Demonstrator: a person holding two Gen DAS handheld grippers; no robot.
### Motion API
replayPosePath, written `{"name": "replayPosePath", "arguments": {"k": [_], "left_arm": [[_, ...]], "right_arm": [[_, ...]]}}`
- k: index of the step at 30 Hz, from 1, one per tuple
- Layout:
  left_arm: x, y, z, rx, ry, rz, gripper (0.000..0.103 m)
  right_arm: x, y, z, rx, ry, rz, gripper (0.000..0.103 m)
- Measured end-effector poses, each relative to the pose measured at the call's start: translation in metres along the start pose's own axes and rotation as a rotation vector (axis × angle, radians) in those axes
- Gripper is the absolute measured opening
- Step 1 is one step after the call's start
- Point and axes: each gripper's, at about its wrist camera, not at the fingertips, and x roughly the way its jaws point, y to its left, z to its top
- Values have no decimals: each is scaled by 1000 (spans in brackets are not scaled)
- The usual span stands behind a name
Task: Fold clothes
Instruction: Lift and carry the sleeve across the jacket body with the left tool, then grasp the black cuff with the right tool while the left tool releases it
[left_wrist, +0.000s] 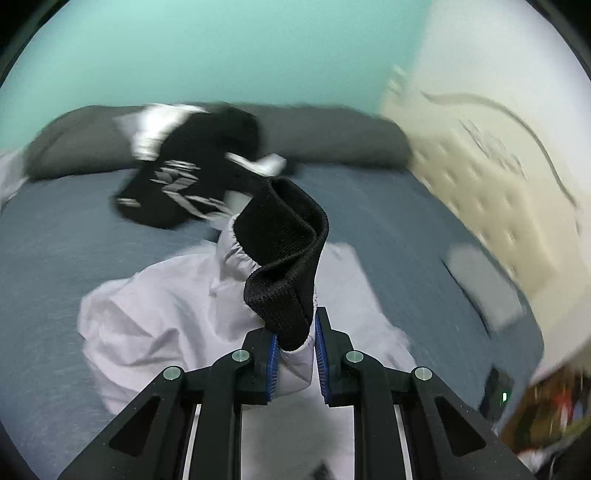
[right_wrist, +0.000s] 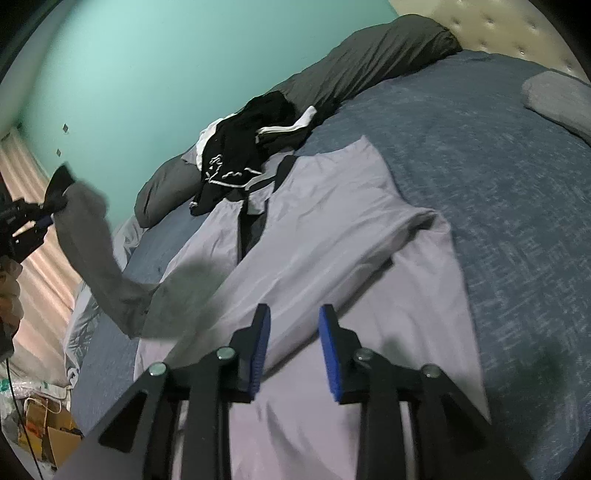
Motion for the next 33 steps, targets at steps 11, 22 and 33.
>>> {"name": "replayPosePath", "arguments": {"k": [11,22,33], "left_arm": [[131,-83,-108,152,263,-24,18],[114,-72,-136,161,283,-10,52],[66,19,-156,36,268,125,55]], "right_arm": [[-16,-30,5,63,0,31,28],[0,-40,5,144,62,149,41],[28,-36,-6,194,173,133,56]]}}
